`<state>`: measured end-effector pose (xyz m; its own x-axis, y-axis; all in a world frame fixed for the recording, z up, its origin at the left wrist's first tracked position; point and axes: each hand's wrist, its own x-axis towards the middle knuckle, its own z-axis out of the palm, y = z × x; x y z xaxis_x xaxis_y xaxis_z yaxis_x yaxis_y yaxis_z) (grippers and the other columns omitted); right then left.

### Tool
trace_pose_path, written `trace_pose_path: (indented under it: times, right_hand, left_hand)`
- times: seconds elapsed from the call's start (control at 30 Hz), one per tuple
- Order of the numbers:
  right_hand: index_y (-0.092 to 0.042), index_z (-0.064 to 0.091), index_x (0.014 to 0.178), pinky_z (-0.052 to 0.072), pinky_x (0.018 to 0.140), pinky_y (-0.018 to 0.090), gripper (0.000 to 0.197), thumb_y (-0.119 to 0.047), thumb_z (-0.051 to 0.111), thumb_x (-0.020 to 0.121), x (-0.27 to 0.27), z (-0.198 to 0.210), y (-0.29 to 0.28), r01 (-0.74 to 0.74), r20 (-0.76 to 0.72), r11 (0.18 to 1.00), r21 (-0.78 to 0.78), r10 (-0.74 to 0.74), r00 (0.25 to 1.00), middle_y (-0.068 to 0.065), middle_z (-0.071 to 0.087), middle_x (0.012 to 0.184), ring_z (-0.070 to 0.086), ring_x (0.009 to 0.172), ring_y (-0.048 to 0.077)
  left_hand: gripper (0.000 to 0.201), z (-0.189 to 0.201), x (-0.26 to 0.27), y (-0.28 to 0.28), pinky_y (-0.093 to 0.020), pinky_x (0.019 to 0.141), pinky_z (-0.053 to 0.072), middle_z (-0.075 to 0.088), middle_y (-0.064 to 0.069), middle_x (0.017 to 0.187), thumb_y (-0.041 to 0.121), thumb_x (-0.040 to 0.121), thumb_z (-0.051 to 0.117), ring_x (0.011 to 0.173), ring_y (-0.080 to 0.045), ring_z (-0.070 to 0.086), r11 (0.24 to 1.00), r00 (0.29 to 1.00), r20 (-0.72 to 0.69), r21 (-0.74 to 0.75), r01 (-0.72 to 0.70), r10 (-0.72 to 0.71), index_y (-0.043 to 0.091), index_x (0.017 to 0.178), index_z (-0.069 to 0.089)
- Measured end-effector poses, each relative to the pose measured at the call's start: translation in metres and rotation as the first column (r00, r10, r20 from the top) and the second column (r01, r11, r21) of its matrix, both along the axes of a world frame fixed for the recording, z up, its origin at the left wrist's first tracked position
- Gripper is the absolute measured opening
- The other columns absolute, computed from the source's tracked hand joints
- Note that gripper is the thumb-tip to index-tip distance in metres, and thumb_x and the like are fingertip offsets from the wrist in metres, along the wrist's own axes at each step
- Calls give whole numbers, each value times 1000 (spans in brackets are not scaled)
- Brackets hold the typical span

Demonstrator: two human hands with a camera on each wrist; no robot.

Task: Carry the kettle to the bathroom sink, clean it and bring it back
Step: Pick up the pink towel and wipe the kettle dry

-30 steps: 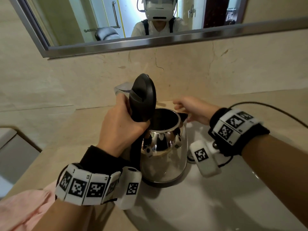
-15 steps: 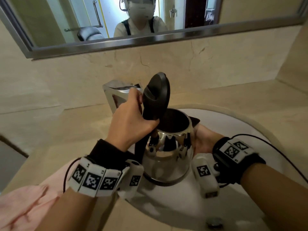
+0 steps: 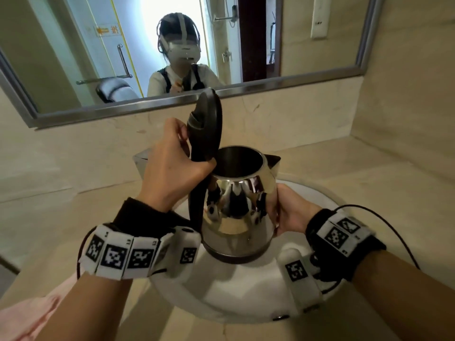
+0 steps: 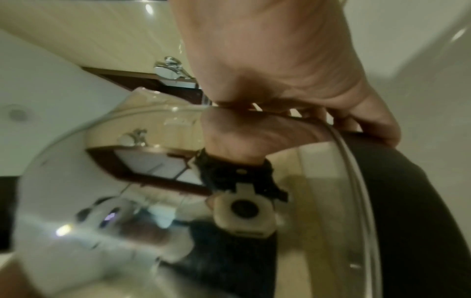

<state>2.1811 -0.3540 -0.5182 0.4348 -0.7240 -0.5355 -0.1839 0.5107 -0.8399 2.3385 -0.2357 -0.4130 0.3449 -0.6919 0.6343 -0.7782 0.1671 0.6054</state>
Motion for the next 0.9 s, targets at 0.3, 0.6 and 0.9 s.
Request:
trace_pose_path:
  times: [0.3,0.6,0.9]
  right_hand:
    - [-19,49,46,34,87,45,40,-19,36,83,-23,42,35,47,35,997,-64,-45,998,5,54,45,45,72,23]
    - [-16,54,75,35,74,45,19,-22,39,85,-69,80,68,107,53,991,-76,-103,993,10,59,84,49,81,28]
    - [-15,52,65,34,90,52,19,-23,42,79,-138,90,91,250,35,959,-136,-247,968,10,58,77,51,88,30]
  left_hand:
    - [45,28,-14,24,-45,64,52,62,-4,73,22,56,68,65,-18,57,1000,997,-78,-13,23,-24,13,91,41]
    - [42,52,-46,35,-32,60,52,60,-9,78,2,69,70,64,-9,57,992,994,-11,-68,105,-106,11,98,40]
    - [39,53,-108,33,-23,60,50,55,3,78,10,69,71,65,-5,54,978,979,-7,-61,201,-201,15,93,42]
